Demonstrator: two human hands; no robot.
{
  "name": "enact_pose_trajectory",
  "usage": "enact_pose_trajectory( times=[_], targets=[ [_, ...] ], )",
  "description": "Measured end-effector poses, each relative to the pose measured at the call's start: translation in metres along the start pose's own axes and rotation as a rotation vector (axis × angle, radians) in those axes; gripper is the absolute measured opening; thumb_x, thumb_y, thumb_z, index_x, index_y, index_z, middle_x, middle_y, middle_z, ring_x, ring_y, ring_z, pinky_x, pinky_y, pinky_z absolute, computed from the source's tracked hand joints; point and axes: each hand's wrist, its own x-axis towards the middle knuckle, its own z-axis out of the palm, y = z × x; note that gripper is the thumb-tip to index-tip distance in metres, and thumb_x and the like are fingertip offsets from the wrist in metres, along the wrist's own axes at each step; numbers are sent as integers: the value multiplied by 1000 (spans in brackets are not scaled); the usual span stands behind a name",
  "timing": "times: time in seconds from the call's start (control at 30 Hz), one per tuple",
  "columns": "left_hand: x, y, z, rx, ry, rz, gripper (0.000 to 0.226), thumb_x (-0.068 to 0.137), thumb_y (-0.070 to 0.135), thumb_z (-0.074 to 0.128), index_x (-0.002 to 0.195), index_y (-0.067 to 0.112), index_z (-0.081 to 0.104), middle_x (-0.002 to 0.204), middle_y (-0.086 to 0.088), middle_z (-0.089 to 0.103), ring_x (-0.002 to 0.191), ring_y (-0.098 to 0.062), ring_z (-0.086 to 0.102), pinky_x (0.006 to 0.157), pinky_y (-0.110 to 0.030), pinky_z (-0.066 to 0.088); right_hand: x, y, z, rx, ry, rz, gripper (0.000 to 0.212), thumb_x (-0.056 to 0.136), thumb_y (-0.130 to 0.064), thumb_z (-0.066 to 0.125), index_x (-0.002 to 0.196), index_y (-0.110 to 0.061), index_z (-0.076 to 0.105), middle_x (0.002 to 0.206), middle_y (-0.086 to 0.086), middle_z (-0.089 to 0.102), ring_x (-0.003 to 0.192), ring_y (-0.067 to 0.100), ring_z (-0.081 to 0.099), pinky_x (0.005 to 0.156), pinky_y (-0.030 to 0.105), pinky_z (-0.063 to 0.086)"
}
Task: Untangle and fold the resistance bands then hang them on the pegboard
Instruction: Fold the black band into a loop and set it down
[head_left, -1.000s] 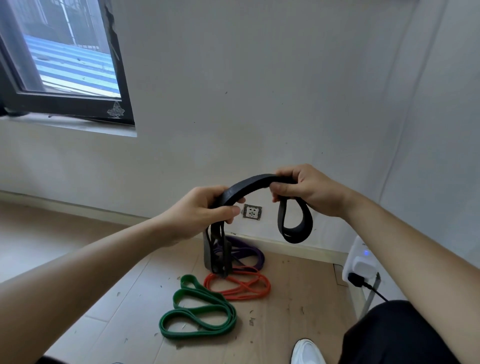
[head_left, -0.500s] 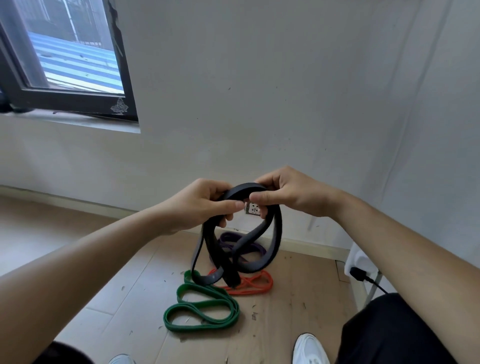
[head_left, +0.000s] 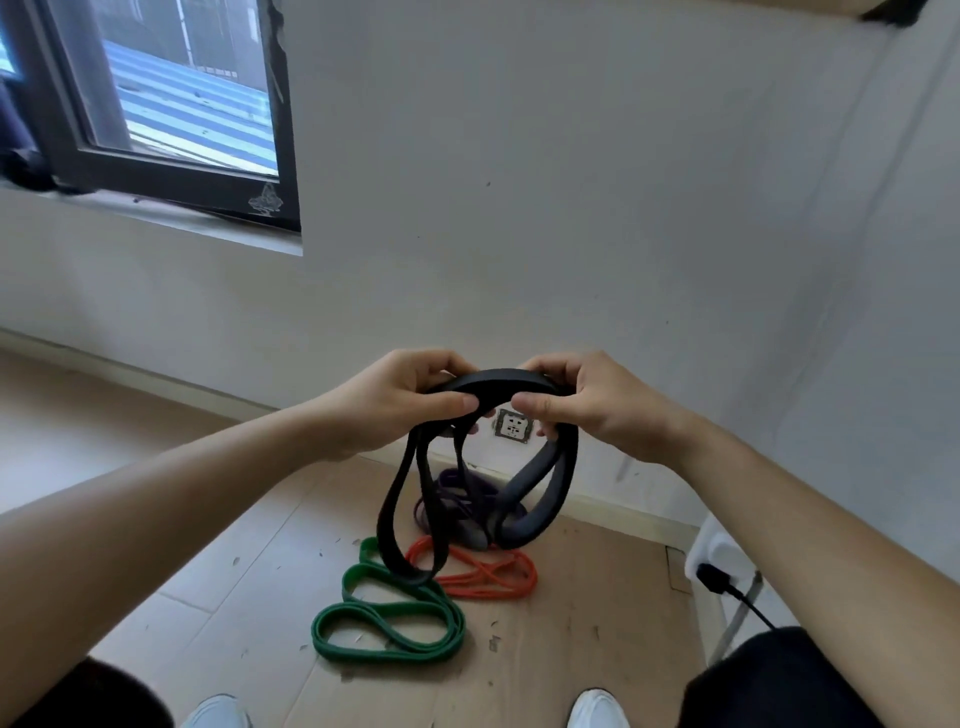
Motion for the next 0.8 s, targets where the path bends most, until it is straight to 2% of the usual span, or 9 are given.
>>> enact_pose_trajectory(
  times=[0.1, 0.2, 0.33, 0.43, 0.53, 0.67, 0.8],
  targets=[
    [-1, -2, -4, 119, -46, -19, 18, 97, 13, 65, 114, 14, 70, 103, -7, 76, 96, -20, 71, 88, -32, 58, 0, -1, -1, -132, -34, 19, 15, 94, -17, 73, 99, -3, 71, 77, 10, 71, 76, 23, 69, 76, 34, 55],
    [-2, -3, -9, 416, -67, 12, 22, 94, 19, 71, 114, 28, 72, 97, 12, 75, 93, -7, 70, 87, -28, 56, 1, -1, 0, -276, -51, 31, 13, 90, -23, 77, 96, -11, 75, 87, 12, 74, 82, 24, 68, 78, 36, 51],
    [-1, -5, -10, 562, -62, 28, 28, 90, 21, 76, 116, 30, 70, 93, 15, 74, 86, -4, 70, 78, -24, 55, 3, -2, 1, -398, -48, 38, 10, 89, -29, 78, 92, -20, 76, 87, 8, 73, 88, 29, 67, 85, 50, 51],
    [0, -9, -10, 580, -79, 0, 27, 89, 25, 76, 114, 32, 69, 94, 16, 73, 86, -5, 70, 79, -28, 56, 3, -3, 1, -435, -41, 43, 11, 88, -27, 79, 94, -19, 77, 87, 6, 75, 89, 26, 69, 87, 52, 53],
    [2, -12, -10, 633, -128, -22, 19, 94, 33, 71, 112, 36, 66, 93, 18, 70, 87, -5, 68, 77, -25, 51, 2, -3, -2, -391, -30, 20, 12, 88, -23, 79, 97, -15, 77, 90, 9, 76, 91, 28, 71, 88, 50, 54],
    [3, -17, -1, 534, -89, -6, 29, 95, 27, 70, 122, 29, 62, 107, 11, 70, 96, -5, 70, 83, -27, 57, 0, -1, -4, -254, 49, -32, 15, 90, -16, 77, 102, -7, 76, 92, 17, 75, 90, 33, 71, 84, 43, 56],
    [2, -16, 13, 258, 44, 41, 36, 94, 15, 71, 128, 21, 60, 115, 2, 71, 106, -10, 69, 92, -29, 58, 1, 5, 0, -101, 150, -93, 21, 87, -15, 78, 106, -6, 77, 94, 15, 77, 90, 25, 74, 86, 36, 60]
  ],
)
